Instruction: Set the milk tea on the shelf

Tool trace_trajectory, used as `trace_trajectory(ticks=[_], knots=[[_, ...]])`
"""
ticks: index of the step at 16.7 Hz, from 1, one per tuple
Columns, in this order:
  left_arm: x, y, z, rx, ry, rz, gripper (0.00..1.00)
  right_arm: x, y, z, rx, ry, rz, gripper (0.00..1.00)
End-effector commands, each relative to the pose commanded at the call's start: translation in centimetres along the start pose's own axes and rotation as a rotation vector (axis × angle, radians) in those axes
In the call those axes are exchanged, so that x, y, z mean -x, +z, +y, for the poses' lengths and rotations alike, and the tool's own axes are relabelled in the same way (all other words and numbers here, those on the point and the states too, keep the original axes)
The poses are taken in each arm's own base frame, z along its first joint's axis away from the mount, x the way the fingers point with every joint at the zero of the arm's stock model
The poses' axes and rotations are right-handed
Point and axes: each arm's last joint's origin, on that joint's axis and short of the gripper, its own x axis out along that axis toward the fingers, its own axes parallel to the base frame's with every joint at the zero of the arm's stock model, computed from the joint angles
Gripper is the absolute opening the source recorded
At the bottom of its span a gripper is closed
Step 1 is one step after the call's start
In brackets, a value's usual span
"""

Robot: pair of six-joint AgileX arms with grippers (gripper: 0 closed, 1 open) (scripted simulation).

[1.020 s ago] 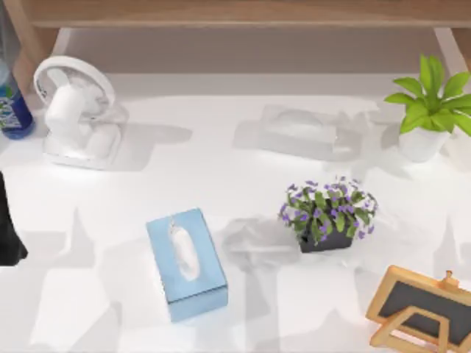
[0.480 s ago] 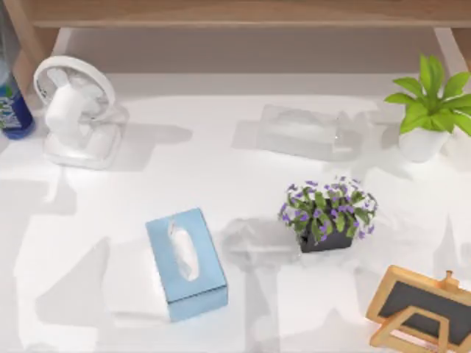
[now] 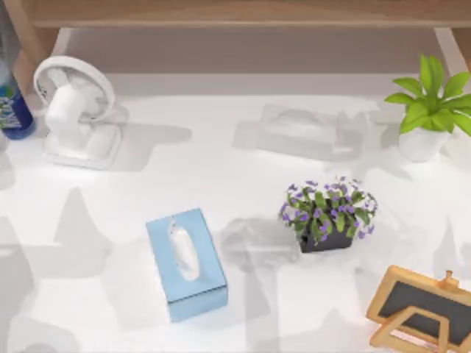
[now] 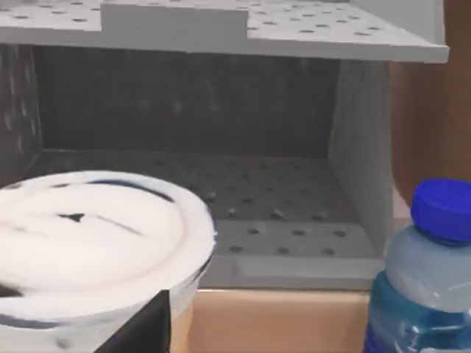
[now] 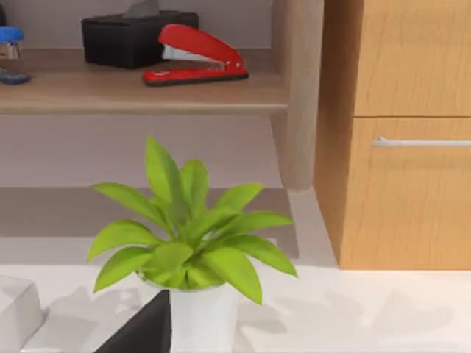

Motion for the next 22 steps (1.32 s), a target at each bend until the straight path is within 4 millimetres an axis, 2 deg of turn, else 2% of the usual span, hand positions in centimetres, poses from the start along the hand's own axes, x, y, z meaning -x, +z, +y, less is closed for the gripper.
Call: trace_trajectory(ticks=[5, 9, 17, 22], knots=[[-0.8, -5.2, 5.4, -0.019, 0.024, -0.022, 1.0, 0.0, 0.0, 0.0, 0.0, 0.0, 0.0, 1.0], [-0.6, -7.7, 7.4, -0.037, 0.032, -0.037, 1.0, 0.0, 0.0, 0.0, 0.0, 0.0, 0.0, 1.0], [-1.0, -8.0, 7.5, -0.038, 0.03, -0.037, 1.0, 0.0, 0.0, 0.0, 0.0, 0.0, 0.0, 1.0], [-5.2, -7.8, 8.0, -0.039, 0.032, -0.038, 1.0, 0.0, 0.0, 0.0, 0.0, 0.0, 0.0, 1.0]])
